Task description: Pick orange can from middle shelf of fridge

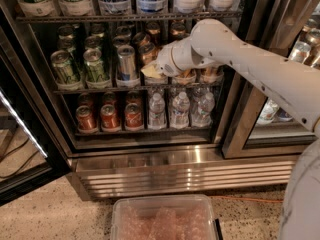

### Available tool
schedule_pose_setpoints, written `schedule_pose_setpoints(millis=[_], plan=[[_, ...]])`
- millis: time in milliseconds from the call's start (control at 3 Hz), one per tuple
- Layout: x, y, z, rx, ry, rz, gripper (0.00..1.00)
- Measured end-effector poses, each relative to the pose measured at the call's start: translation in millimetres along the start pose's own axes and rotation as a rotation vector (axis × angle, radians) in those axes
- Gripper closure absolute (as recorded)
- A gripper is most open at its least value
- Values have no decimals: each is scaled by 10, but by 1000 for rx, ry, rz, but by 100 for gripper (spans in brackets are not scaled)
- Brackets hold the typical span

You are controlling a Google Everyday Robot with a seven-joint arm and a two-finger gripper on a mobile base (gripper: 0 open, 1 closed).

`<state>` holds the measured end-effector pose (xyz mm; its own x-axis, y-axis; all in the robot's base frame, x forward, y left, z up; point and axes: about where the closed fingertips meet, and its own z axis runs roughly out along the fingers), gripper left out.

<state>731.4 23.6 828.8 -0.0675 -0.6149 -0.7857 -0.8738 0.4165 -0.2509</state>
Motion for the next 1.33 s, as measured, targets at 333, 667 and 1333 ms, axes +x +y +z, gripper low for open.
schedule_pose_setpoints(millis=[333,667,1333], plan=[[-228,-64,-151,29,-23,-63,100],[-433,-122,-367,83,-60,-111,100],[-461,-120,-537,106,-111,-77,100]])
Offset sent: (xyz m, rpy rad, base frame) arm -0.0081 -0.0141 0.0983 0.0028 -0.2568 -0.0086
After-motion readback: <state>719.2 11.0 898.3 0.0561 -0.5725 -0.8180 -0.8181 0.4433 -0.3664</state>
